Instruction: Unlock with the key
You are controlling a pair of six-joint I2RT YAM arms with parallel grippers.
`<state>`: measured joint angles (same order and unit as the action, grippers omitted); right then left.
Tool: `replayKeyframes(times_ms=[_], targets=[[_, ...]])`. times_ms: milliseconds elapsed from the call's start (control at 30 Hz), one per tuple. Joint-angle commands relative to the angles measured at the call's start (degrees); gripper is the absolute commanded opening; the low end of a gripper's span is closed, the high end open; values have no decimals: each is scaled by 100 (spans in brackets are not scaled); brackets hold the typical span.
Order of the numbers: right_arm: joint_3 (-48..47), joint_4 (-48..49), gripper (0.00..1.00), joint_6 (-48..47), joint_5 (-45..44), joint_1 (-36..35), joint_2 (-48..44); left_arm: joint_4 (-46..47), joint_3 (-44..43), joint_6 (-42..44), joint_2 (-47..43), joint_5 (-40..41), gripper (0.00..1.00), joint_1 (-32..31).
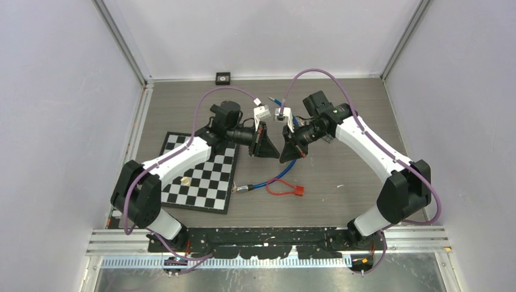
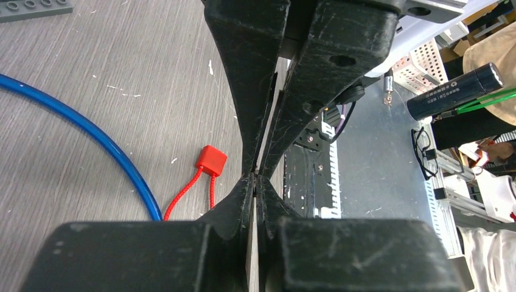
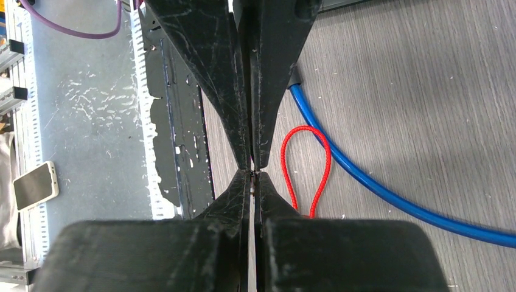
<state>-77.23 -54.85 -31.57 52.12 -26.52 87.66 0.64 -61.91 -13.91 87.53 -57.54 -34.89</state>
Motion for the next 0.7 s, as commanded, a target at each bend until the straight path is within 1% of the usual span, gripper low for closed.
replayKeyframes(times_ms=[0, 33, 233, 367, 400, 500, 533, 633, 667], targets=[[16, 162, 0, 40, -52, -19, -247, 274, 29, -67, 44, -197, 1, -43], [28, 180, 0, 52, -67, -20, -256, 289, 40, -80, 43, -184, 0, -44], [50, 241, 1, 102, -121, -19, -264, 357, 113, -112, -24, -159, 0, -42], [85, 340, 3, 207, -179, 17, -307, 401, 188, -148, -85, -141, 0, -44], [111, 391, 6, 243, -184, 34, -327, 454, 221, -173, -105, -136, 0, -38], [175, 528, 24, 364, -219, 114, -396, 596, 296, -241, -175, -123, 0, -35], [193, 559, 28, 389, -220, 145, -417, 634, 320, -247, -205, -109, 0, -34], [243, 620, 45, 444, -237, 244, -487, 721, 380, -250, -300, -50, 0, -30], [244, 624, 52, 454, -237, 285, -506, 721, 391, -240, -337, -35, 0, -20]])
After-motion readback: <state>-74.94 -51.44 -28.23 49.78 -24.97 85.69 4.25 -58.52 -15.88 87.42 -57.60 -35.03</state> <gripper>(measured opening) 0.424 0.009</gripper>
